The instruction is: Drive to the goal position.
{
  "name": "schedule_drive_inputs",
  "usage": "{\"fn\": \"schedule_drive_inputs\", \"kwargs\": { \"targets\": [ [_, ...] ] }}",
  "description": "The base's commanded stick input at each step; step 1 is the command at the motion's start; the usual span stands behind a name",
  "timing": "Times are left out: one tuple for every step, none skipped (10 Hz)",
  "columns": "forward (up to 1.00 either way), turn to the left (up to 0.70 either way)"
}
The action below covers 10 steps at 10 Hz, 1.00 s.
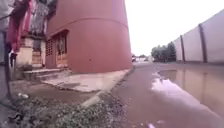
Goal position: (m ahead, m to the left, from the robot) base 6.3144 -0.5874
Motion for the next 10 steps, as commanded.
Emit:
{"fn": "schedule_drive_inputs", "kwargs": {
  "targets": [
    [0.5, 0.0],
    [0.5, -0.26],
    [0.5, -0.5],
    [0.5, -0.5],
    [0.5, -0.5],
    [0.5, -0.5],
    [0.5, -0.5],
    [0.5, -0.5],
    [0.5, -0.5],
    [0.5, -0.5]
  ]
}}
